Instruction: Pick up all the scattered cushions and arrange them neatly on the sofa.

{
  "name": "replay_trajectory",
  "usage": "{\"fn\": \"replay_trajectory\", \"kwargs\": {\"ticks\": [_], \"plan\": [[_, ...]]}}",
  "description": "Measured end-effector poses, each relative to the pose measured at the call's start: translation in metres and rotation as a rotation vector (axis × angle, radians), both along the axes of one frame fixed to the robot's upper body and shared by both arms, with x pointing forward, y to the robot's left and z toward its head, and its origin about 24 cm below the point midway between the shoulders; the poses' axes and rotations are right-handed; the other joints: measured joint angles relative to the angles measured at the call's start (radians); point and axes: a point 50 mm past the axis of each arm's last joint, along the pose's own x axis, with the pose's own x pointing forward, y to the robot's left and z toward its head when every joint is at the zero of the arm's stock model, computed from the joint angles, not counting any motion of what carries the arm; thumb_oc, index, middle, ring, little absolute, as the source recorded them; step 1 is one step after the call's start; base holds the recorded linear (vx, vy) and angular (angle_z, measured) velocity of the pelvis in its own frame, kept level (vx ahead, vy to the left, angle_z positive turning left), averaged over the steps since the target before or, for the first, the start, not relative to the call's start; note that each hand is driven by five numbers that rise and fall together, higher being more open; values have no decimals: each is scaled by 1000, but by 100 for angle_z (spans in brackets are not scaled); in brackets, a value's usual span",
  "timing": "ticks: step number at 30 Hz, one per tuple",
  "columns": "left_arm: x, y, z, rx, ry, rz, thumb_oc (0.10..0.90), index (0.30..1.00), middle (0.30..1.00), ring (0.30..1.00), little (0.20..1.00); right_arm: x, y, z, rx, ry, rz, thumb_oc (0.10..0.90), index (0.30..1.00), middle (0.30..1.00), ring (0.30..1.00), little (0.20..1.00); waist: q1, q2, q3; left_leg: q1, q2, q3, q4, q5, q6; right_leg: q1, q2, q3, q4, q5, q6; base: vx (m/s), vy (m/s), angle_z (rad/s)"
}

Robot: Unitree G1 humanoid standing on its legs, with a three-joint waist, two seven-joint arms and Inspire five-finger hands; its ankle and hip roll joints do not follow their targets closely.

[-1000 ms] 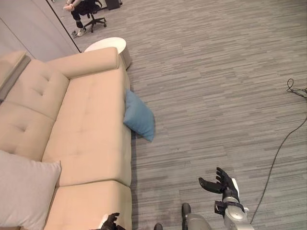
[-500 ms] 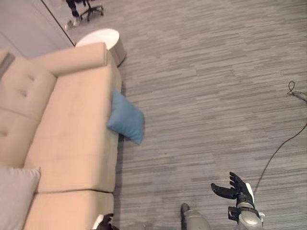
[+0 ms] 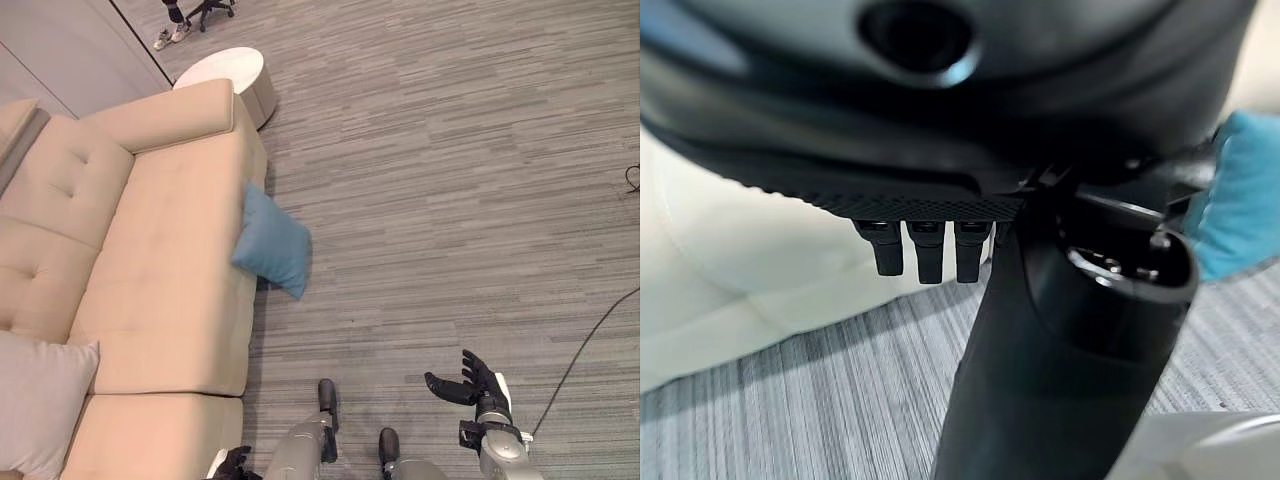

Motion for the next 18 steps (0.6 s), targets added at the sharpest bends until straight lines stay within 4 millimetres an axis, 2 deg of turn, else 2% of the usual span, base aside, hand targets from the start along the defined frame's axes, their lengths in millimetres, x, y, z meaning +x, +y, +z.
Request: {"fn": "replay_trajectory", "kwargs": {"ticks": [2,3,4,5,6,7,8,9,10,11,12,13,14,15,16,17,18], "plan": [[-5,2,-1,1,16,18,800,900,900,900,900,-3,-1,-2,0,12,-4,800,900,900,900,900,11,-2,0,-5,-8,25,-9,4,5,32,-2,20,-15,-9,4,320,6,-45],[-11,4,-2,0,28,40,800,900,900,900,900,-7,-2,-4,-1,23,-11,800,900,900,900,900,22,-3,0,-13,-7,72,-11,8,15,71,-3,36,-22,-35,14,566,85,-45],[-16,5,-2,0,38,48,800,900,900,900,900,-10,-3,-5,0,31,-12,800,900,900,900,900,26,0,-4,-13,-8,90,-14,12,26,98,-4,43,-27,-44,31,700,102,-44],[-25,8,-3,1,57,70,800,900,900,900,900,-14,-3,-7,6,47,-4,800,900,900,900,900,32,-11,-19,-13,-6,108,-10,-9,60,131,-5,63,-36,-94,31,636,84,-44],[-34,12,-4,8,78,88,800,900,900,900,900,-15,1,-9,16,55,8,800,900,900,900,900,37,-19,-43,10,-15,126,-14,54,154,137,-17,88,-11,-124,64,257,23,-43],[-38,16,-4,12,83,99,800,900,900,900,900,-14,4,-10,27,54,14,800,900,900,900,900,42,-42,-55,9,-32,133,-7,61,169,131,-36,99,3,-153,75,262,19,-54],[-39,22,-2,23,81,105,800,900,900,900,900,-10,10,-10,49,42,25,800,900,900,900,900,55,-83,-74,13,-64,140,-5,67,249,108,-62,114,61,-191,151,448,64,-23],[-34,30,0,37,55,106,800,900,900,900,900,-8,15,-11,69,37,26,800,900,900,900,900,53,-120,-85,18,-95,140,3,38,252,109,-88,113,85,-210,187,440,61,-7],[-29,34,2,47,40,99,800,900,900,900,900,-11,17,-13,75,46,24,800,900,900,900,900,56,-139,-91,19,-109,140,16,44,261,104,-100,117,98,-217,199,447,85,22],[-18,37,5,57,12,81,800,900,900,900,900,-11,19,-13,82,47,27,800,900,900,900,900,74,-162,-104,25,-126,142,27,16,263,80,-113,115,184,-230,250,362,55,15],[-9,39,7,61,-16,67,800,900,900,900,900,-5,20,-11,83,31,40,800,900,900,900,900,82,-168,-111,32,-133,137,36,-11,267,40,-118,117,289,-229,308,493,61,14],[2,39,10,63,-44,52,800,900,900,900,900,4,21,-6,83,7,59,800,900,900,900,900,82,-172,-112,41,-140,118,45,-41,267,-15,-108,114,421,-204,381,341,22,20],[8,40,12,67,-58,40,800,900,900,900,900,9,22,-3,82,-8,72,800,900,900,900,900,81,-170,-110,43,-138,110,60,-45,270,-56,-101,114,523,-197,415,291,64,48],[19,39,14,70,-81,8,800,900,900,900,900,13,22,0,79,-26,73,800,900,900,900,900,73,-169,-109,60,-145,77,64,-56,284,-106,-83,114,635,-190,410,503,197,65],[27,36,16,65,-103,-6,800,900,900,900,900,16,20,3,68,-39,84,800,900,900,900,900,68,-152,-102,91,-147,29,58,-78,286,-168,-48,109,738,-183,402,635,214,96],[34,30,17,56,-121,-35,800,900,900,900,900,20,19,7,61,-56,88,800,900,900,900,900,41,-123,-80,133,-143,-37,43,-95,301,-239,-13,95,789,-185,376,600,152,113],[37,25,17,42,-132,-47,800,900,900,900,900,23,17,9,55,-67,87,800,900,900,900,900,3,-90,-59,174,-132,-76,19,-74,283,-266,-13,34,718,-213,313,389,8,115]]}}
